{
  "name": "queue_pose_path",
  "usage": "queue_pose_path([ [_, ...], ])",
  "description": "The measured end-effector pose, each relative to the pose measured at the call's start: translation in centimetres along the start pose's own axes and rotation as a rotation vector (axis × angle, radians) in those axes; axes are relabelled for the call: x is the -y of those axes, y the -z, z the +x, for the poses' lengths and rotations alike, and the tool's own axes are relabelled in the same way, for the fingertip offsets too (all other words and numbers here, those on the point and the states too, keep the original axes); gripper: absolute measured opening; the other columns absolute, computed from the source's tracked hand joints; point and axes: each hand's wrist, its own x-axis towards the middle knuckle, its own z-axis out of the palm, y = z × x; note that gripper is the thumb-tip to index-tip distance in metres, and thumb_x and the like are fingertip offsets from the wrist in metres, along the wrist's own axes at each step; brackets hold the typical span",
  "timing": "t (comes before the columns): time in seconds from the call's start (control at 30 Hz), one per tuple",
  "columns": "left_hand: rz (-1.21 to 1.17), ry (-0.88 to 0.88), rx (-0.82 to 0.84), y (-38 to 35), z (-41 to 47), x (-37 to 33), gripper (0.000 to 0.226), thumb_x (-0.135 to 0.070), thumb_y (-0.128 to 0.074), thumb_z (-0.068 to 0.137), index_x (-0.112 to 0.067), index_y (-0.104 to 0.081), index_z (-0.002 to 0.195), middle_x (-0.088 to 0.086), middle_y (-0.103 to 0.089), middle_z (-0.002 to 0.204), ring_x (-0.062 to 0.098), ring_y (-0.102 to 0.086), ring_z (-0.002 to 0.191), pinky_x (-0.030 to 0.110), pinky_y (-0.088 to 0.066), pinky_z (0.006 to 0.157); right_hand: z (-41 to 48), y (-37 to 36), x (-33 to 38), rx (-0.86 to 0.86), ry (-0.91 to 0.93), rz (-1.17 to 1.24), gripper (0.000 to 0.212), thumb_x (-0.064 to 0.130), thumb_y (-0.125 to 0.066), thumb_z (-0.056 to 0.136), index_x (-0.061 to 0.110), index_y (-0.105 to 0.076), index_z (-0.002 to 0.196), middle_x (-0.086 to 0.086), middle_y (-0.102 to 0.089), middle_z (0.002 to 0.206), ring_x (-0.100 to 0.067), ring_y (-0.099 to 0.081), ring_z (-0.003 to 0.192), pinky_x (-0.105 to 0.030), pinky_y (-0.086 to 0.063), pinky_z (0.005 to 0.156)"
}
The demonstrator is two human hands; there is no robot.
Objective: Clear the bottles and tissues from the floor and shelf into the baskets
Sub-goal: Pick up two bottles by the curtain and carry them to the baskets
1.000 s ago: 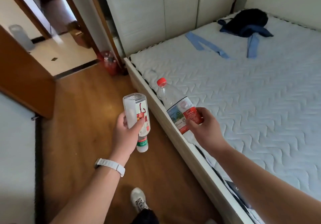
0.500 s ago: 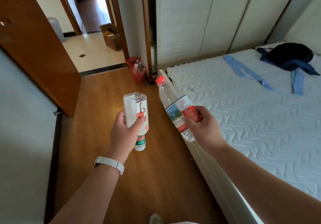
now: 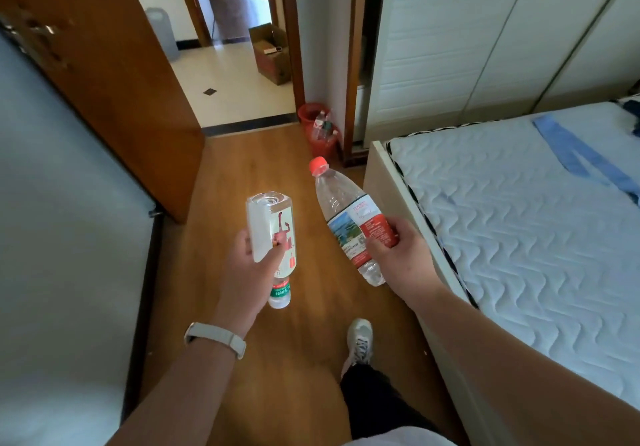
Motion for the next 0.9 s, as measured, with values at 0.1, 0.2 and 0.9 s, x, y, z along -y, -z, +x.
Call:
queue_pose_path([
  [0.1,0.041,0.011,-0.036,-1.0,6.2,-0.6,0.042,-0.053,-0.073,0.078,-0.047,-0.054,0.115,-0.028,-0.065,0.107,-0.005,-0.064,0.099,0.019,-0.056,0.064,6.6,-1.5,-0.3,0.033,-0.035,0.02,0.032,0.029,-0.069,0.086,0.032,-0.055,0.114,0.01,-0.068,0.096,0.0,-0.068,0.075,-0.019,-0.054,0.054],
  [0.2,0.072,0.035,-0.04,-2.8,13.0,-1.4,0.044,-0.054,-0.073,0.078,-0.047,-0.053,0.116,-0.029,-0.064,0.107,-0.006,-0.064,0.099,0.019,-0.056,0.064,14.0,-2.3,0.1,0.04,-0.065,0.025,0.031,0.028,-0.069,0.086,0.032,-0.055,0.114,0.011,-0.068,0.095,0.001,-0.068,0.074,-0.017,-0.053,0.053],
  [0.9,0.005,0.079,0.009,-6.7,49.0,-6.1,0.053,-0.037,-0.078,0.081,-0.033,-0.048,0.124,-0.012,-0.063,0.121,0.016,-0.062,0.112,0.036,-0.059,0.082,49.0,-9.9,4.6,0.074,-0.099,-0.141,0.036,0.038,-0.072,0.083,0.04,-0.049,0.11,0.016,-0.064,0.093,0.009,-0.063,0.076,-0.014,-0.05,0.05],
])
